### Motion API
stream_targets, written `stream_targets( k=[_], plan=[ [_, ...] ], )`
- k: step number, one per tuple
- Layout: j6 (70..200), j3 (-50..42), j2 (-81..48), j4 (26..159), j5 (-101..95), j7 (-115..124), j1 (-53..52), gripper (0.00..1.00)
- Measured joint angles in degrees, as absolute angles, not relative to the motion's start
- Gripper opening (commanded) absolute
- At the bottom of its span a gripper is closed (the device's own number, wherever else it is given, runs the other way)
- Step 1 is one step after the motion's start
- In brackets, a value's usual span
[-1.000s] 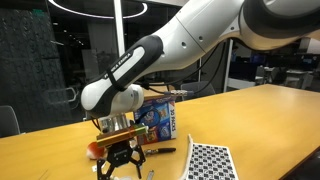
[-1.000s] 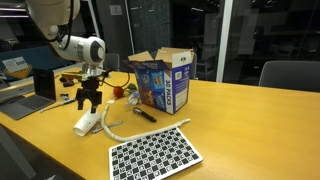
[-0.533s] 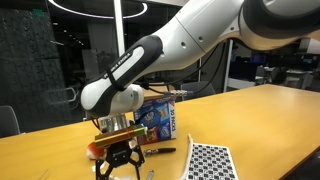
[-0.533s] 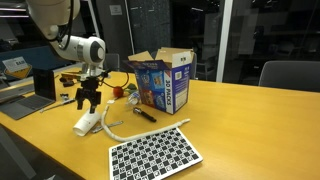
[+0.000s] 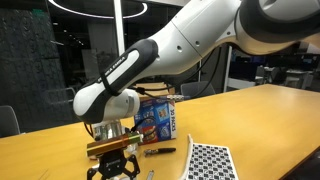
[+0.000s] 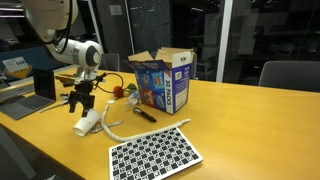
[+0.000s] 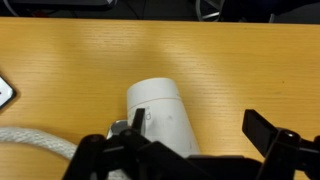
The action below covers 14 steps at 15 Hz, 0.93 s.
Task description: Pick up the white cup from the table and put in the box
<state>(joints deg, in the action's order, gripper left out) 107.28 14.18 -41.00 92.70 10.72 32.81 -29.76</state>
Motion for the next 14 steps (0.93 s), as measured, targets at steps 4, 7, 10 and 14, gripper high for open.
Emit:
stream_targets(
  k=[4,7,10,14],
  plan=[
    [107.3,14.4,-42.7,91.8,10.7,32.6,-30.0,0.92],
    [107.3,14.5,-43.5,91.2,10.7,31.0,-30.0,0.58],
    [107.3,14.8,-43.5,90.9,10.7,29.3,-30.0,0.36],
    [107.2,15.0,-43.5,90.3,10.7,27.9,-30.0,0.11]
  ],
)
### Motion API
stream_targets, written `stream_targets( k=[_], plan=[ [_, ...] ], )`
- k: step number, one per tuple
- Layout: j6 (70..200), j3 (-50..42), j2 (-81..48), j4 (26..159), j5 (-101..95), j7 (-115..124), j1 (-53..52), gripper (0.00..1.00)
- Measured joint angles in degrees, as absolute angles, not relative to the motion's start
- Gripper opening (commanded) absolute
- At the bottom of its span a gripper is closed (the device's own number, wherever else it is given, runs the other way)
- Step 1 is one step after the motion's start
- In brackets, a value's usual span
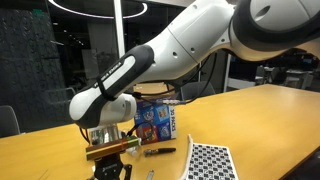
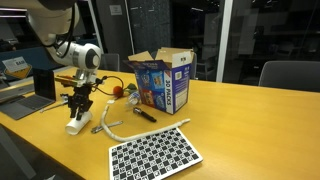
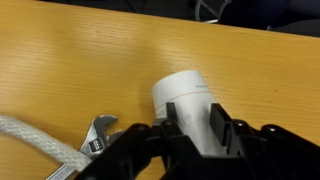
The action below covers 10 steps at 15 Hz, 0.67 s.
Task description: Pick up the white cup from the table and put in the box
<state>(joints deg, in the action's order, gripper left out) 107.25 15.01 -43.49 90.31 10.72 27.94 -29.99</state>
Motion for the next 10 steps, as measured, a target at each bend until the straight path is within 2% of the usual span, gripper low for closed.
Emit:
stream_targets(
  k=[2,10],
  plan=[
    [107.2,15.1,-43.5,90.1,10.7,27.4,-30.0,0.08],
    [107.2,13.7,-43.0,89.7,10.9,26.1,-28.9,0.11]
  ],
)
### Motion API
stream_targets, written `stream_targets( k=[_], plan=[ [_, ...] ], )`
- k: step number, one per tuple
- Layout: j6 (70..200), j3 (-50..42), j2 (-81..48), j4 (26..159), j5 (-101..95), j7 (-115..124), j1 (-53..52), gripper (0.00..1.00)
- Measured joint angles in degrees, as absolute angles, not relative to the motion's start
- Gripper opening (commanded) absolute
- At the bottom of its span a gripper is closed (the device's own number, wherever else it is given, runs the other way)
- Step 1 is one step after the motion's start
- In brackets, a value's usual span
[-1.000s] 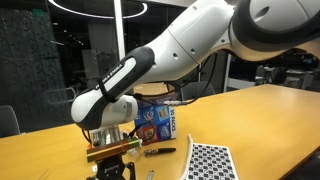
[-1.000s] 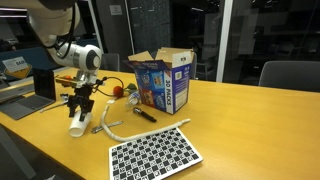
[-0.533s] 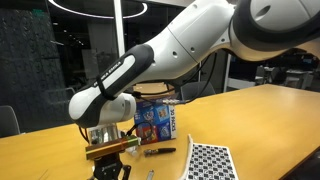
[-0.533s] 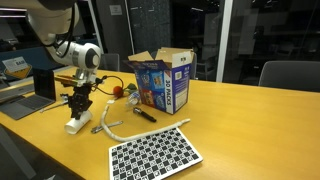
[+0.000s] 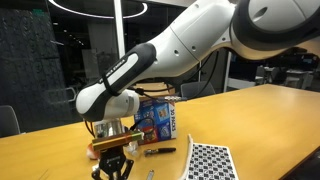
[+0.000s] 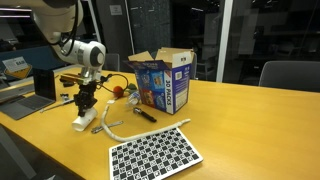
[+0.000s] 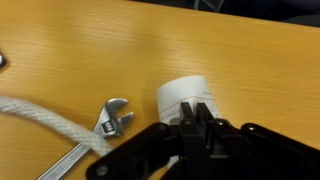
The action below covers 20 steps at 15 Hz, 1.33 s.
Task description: Pick up the white cup from the table and put in the box
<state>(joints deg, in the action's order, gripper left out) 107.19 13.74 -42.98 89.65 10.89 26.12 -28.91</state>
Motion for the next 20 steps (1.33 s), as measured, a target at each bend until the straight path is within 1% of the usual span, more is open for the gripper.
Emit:
stream_targets(
  k=[4,10,15,20],
  plan=[
    [107.2,9.3,-39.2,89.7,8.0,26.3,-26.0,0.11],
    [105.2,5.4,-26.9,89.7,1.7,28.8,-22.9,0.11],
    [99.6,7.0,-16.2,88.1,-5.4,33.1,-24.0,0.09],
    [93.1,10.7,-10.2,82.5,-15.7,36.1,-25.2,0.07]
  ],
)
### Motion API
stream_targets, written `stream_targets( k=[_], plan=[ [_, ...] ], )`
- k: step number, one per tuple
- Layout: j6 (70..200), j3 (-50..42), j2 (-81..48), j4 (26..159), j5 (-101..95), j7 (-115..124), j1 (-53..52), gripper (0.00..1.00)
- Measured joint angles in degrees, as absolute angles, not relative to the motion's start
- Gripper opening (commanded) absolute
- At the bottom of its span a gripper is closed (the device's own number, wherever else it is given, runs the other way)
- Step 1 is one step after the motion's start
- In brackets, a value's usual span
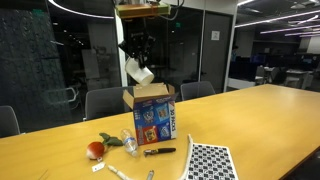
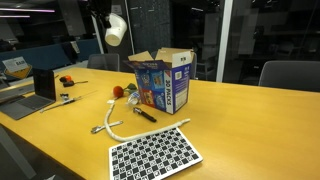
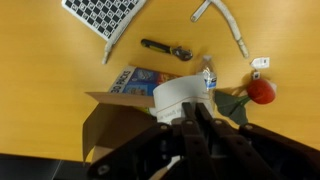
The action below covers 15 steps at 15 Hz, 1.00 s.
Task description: Pick up the white cup from the table and put in the box
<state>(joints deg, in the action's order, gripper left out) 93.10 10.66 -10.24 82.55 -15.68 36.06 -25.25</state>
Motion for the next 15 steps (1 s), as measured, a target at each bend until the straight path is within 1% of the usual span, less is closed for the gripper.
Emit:
stream_targets(
  k=[4,7,11,15],
  plan=[
    [94.1,10.7,-9.7,80.3,-20.7,36.1,-24.5,0.07],
    [99.4,8.4,-11.6,81.4,-21.5,36.1,-22.7,0.07],
    [107.3,5.6,-17.1,83.0,-21.9,36.1,-19.1,0.07],
    [111.2,3.8,-23.7,83.0,-21.7,36.1,-16.6,0.06]
  ],
)
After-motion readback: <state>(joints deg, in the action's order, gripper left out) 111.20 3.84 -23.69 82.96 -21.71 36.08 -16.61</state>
